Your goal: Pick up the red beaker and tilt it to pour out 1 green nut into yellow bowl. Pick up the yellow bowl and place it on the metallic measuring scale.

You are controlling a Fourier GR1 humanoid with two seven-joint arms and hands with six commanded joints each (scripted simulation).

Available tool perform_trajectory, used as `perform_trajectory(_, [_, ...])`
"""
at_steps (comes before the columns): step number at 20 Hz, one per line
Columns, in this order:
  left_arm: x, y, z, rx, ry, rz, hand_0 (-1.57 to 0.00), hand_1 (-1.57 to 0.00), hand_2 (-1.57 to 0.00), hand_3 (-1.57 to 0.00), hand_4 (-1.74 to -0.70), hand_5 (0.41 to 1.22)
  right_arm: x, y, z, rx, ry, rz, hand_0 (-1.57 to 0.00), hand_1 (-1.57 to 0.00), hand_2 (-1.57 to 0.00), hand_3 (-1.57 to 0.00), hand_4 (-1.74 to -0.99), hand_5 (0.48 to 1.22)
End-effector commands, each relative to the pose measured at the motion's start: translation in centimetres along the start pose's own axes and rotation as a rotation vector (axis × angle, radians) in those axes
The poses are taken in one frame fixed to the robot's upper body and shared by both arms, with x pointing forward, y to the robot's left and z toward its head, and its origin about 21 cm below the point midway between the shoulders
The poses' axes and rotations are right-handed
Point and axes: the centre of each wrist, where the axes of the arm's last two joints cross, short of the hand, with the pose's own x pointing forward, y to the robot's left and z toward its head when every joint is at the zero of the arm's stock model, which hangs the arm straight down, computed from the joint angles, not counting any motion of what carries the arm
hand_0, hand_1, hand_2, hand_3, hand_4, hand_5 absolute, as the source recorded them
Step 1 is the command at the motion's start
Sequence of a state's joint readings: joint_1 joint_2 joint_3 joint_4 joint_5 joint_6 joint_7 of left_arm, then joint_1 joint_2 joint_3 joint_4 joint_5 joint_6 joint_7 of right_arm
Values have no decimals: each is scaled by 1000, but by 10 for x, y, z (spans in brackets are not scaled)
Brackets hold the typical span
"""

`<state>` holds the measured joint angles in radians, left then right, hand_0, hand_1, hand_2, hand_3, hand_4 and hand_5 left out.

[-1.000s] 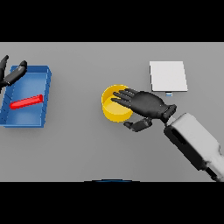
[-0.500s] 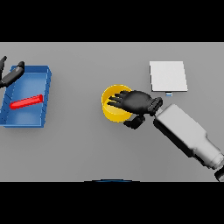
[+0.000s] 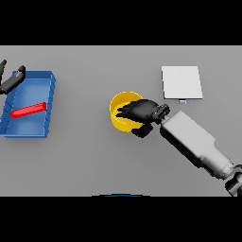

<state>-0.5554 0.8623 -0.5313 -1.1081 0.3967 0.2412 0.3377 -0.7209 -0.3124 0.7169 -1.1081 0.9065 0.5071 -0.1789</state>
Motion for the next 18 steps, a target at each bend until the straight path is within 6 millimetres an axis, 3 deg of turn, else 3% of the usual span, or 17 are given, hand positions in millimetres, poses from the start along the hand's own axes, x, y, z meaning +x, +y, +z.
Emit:
perform_trajectory(1, [0,2,-1,7,2,1,1,1,1,1,-714,691,1,-2,-3,0,-2,4,-287,-236,-176,-173,-1387,873])
perform_trajectory(2, [-1,0,-1,6,9,1,1,1,1,1,-716,692,3,2,-4,0,-10,17,-544,-473,-310,-262,-1420,943])
perform_trajectory(4, [2,0,-1,-3,5,3,1,1,1,1,-719,692,-1,1,-2,3,-34,22,-914,-869,-695,-456,-1512,1043])
perform_trajectory(7, [-2,1,1,2,2,5,1,1,1,1,-724,696,-2,4,0,-4,-44,15,-1235,-1211,-1122,-834,-1614,1130])
perform_trajectory(11, [0,7,1,9,-5,-9,1,1,1,1,-722,695,-1,1,3,-13,-37,31,-1433,-1424,-1240,-1183,-1689,1184])
perform_trajectory(18, [0,4,2,3,8,-5,1,1,1,1,-717,696,-9,-10,15,-72,-25,-5,-1542,-1540,-1331,-1340,-1730,1213])
